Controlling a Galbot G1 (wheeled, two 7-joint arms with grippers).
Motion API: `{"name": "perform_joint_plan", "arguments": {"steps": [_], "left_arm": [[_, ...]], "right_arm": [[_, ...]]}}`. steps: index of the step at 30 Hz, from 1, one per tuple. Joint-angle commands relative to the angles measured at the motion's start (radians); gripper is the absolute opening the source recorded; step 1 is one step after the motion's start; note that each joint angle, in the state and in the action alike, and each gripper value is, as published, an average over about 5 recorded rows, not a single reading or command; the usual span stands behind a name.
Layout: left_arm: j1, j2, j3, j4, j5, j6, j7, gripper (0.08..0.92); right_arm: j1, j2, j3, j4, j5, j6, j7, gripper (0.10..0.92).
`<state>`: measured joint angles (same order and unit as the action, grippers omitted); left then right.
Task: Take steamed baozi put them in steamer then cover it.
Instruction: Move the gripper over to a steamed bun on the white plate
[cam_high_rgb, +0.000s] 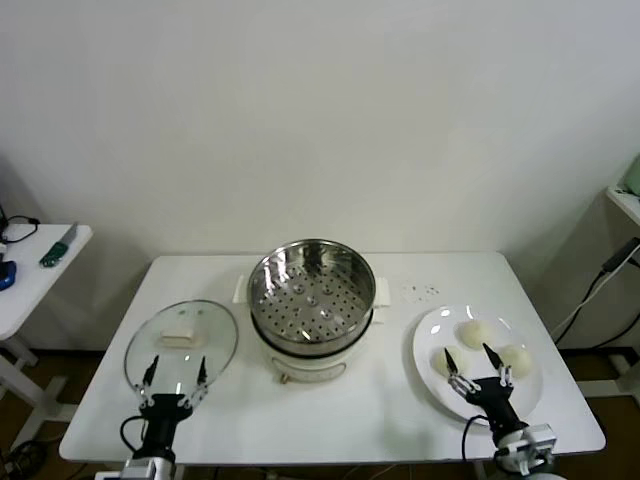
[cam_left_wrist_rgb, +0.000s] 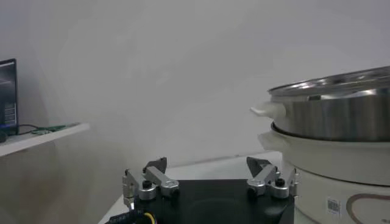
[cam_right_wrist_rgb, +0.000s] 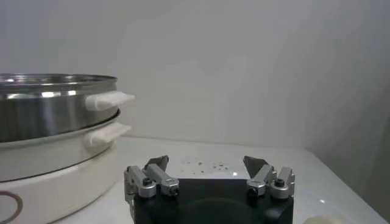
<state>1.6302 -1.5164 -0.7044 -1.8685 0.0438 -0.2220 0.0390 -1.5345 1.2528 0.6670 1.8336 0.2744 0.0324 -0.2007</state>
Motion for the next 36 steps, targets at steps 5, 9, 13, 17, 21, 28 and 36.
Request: {"name": "perform_joint_plan", "arguments": {"steps": [5,9,13,17,21,28,36], "left_arm": [[0.001,0.016,0.008,-0.002,0.002,-0.01,-0.001,0.823],[0.017,0.021,0.018,-0.016,-0.01,-0.009,0.008,0.823],[0.037,0.027,0.031,-0.043,-0.023,-0.009,0.019,0.823],[0.05,0.031,0.046,-0.045,-0.021,-0.019,0.013,0.823],[0.063,0.032,0.059,-0.046,-0.018,-0.029,0.001,0.823],[0.06,0.036,0.063,-0.032,-0.019,-0.025,-0.011,0.823],[0.047,0.047,0.056,-0.015,-0.02,-0.017,-0.012,0.823]], "right_arm": [[0.074,-0.177,-0.001,-0.004,-0.023,-0.087,-0.102,0.823],[0.163,-0.398,-0.042,-0.04,-0.032,-0.219,-0.211,0.823],[0.238,-0.604,-0.105,-0.102,-0.039,-0.263,-0.367,0.823],[0.335,-0.753,-0.18,-0.193,-0.092,-0.259,-0.541,0.823],[0.459,-0.868,-0.278,-0.277,-0.149,-0.255,-0.692,0.823],[0.87,-0.962,-0.639,-0.41,-0.289,-0.193,-0.9,0.823],[1.374,-0.851,-1.15,-0.562,-0.367,-0.153,-0.995,0.823]]}}
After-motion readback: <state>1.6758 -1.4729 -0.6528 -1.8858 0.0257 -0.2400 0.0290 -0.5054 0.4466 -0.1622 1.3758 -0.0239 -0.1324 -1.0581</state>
